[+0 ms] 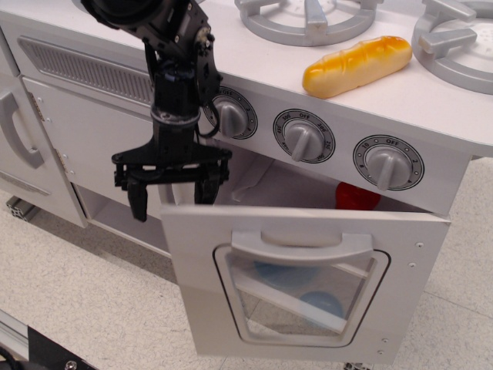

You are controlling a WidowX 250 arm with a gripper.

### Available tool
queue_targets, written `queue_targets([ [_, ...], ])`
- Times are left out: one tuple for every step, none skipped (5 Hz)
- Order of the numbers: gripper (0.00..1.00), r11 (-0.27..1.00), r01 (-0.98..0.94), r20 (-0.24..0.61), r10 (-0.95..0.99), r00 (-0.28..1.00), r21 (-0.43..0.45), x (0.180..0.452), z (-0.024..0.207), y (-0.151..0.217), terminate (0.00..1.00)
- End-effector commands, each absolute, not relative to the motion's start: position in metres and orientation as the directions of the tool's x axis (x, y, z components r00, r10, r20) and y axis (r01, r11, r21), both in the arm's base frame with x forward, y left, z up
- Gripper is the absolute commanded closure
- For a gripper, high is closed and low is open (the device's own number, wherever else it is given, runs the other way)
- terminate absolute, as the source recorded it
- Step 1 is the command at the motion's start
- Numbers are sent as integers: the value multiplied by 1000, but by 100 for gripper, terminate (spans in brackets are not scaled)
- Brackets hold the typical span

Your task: Open oven

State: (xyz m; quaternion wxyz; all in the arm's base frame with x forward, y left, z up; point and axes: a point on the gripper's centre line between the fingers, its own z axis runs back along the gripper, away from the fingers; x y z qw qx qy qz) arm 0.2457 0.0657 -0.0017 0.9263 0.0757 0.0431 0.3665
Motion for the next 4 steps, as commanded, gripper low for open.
queue_targets([
  [0, 811, -563, -17, 573, 820, 156, 221, 2, 38, 0],
  [0, 845, -530, -51, 533, 844, 67, 210, -7, 17, 0],
  [0, 765, -636, -78, 631, 772, -104, 211, -14, -1, 0],
  [0, 688, -702, -146, 688, 711, -182, 207, -3, -6, 0],
])
